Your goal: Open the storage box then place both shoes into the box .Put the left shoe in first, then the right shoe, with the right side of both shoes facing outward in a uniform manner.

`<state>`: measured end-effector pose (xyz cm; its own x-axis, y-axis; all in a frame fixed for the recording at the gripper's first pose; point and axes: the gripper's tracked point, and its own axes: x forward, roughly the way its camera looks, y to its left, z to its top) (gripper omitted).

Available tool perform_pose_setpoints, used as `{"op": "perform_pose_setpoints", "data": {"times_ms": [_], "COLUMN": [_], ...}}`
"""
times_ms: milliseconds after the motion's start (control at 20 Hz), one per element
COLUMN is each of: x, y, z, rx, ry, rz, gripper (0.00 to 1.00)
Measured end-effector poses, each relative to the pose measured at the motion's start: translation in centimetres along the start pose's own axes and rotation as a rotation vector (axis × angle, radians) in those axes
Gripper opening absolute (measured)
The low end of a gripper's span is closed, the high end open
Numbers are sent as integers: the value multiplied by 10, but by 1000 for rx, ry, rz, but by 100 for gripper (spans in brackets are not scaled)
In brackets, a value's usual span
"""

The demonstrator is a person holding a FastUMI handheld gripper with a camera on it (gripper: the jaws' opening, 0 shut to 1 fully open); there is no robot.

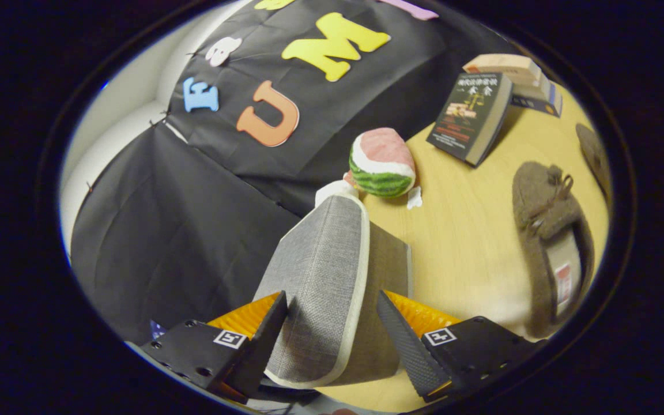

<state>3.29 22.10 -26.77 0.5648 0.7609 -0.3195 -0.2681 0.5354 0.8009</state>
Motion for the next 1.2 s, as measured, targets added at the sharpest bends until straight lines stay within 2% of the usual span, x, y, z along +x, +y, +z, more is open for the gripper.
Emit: {"op": "perform_pose_setpoints", "data": {"times_ms": [100,350,400,450,650,950,1200], "x": [0,-2,-9,-7,-12,-7,32], "y": [2,13,17,17,61,180,254], "z": [-1,11,26,27,34,49,23], "rx": [42,88,108,113,76,-99,-261], "ry": [16,22,-31,-24,-27,-30,15], "rz": [10,37,36,35,87,181,172], "gripper": [93,61,32,2,0,0,0]}}
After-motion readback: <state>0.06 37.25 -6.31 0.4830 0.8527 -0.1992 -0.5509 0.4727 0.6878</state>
